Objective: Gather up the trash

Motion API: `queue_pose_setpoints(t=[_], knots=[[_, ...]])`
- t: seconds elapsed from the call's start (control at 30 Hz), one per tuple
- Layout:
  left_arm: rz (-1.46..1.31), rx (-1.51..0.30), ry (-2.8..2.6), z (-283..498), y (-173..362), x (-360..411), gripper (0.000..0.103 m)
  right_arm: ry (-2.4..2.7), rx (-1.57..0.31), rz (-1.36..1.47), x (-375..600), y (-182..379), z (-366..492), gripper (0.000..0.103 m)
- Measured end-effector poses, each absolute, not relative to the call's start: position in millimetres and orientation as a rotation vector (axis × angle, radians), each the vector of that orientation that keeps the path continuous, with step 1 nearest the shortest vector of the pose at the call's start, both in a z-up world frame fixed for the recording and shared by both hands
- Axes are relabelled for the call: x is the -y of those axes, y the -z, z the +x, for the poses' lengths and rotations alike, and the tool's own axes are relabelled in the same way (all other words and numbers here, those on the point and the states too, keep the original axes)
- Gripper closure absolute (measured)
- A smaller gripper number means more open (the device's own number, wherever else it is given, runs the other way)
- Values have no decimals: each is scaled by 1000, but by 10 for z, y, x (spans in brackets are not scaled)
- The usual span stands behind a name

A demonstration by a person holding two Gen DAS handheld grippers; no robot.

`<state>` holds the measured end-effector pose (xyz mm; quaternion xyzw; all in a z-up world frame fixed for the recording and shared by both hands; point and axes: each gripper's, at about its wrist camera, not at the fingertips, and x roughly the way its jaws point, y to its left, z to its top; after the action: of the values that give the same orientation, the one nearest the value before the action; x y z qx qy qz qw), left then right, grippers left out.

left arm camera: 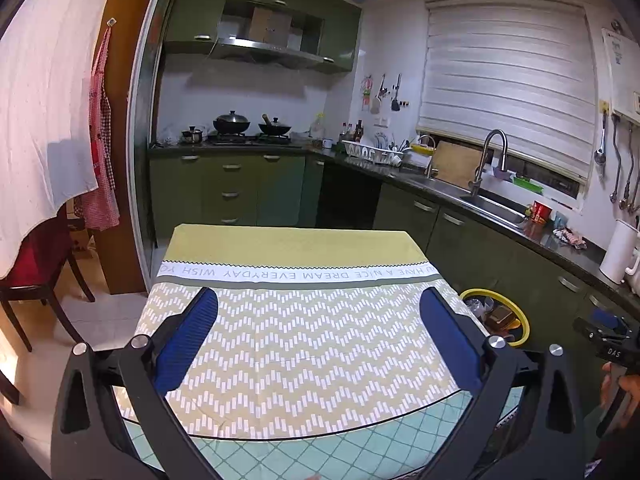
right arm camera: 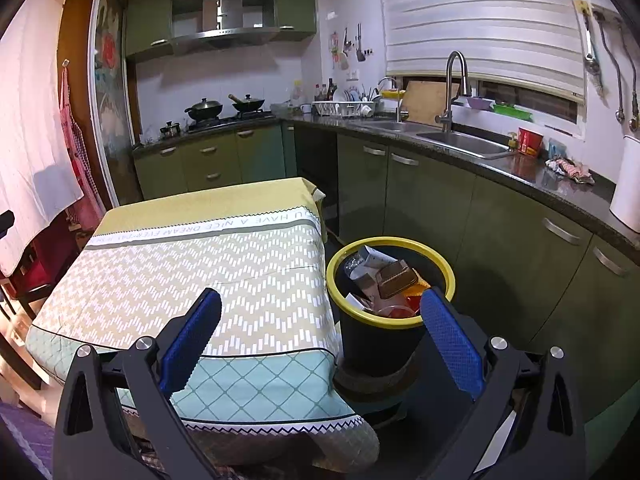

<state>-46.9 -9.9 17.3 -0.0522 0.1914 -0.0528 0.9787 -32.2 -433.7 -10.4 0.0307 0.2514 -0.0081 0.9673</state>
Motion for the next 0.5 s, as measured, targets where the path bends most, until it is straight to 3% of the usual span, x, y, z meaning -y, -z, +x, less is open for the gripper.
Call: queue_pose_setpoints(t=[0.5], knots=[[-99, -406, 103, -456, -113, 157, 7, 11, -508, 76, 4371, 83, -340, 5]])
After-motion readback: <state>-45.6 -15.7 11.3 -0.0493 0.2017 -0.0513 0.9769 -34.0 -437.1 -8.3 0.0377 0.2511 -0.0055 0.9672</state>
